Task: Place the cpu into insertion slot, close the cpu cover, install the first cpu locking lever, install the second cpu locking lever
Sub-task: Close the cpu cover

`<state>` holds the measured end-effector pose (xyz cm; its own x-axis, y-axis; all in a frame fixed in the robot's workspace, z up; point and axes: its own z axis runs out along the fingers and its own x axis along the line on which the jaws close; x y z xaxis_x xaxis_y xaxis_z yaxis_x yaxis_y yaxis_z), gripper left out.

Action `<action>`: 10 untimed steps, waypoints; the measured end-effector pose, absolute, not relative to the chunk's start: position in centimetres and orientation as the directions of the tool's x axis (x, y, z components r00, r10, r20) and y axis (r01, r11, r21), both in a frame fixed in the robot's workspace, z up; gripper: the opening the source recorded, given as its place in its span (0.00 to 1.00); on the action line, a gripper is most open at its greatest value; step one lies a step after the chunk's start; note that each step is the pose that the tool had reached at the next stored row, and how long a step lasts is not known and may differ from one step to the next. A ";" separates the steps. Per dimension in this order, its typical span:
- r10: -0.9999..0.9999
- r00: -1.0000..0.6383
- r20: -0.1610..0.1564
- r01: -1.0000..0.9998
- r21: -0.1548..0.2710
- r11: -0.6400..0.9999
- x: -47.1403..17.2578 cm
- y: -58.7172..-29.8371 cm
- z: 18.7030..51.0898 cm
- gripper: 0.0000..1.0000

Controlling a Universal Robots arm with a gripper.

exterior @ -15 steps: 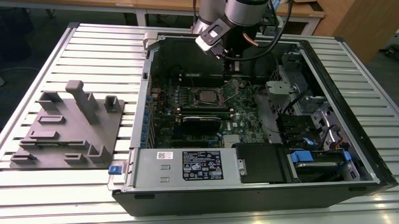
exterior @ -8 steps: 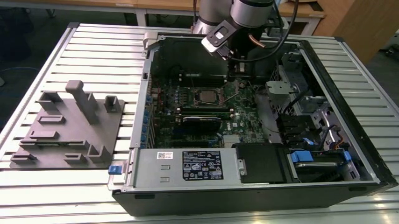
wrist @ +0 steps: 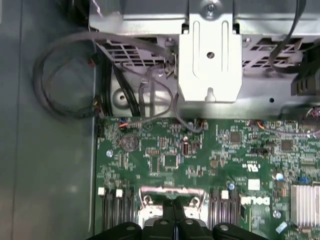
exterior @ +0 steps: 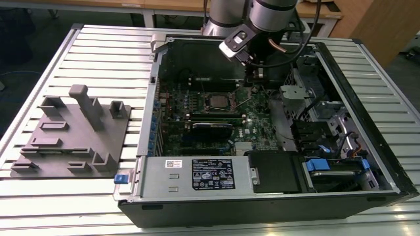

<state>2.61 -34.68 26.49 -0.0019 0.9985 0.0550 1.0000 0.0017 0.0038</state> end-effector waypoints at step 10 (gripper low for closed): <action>0.998 -0.003 0.055 1.000 0.004 0.003 4.1 -34.7 26.0 0.11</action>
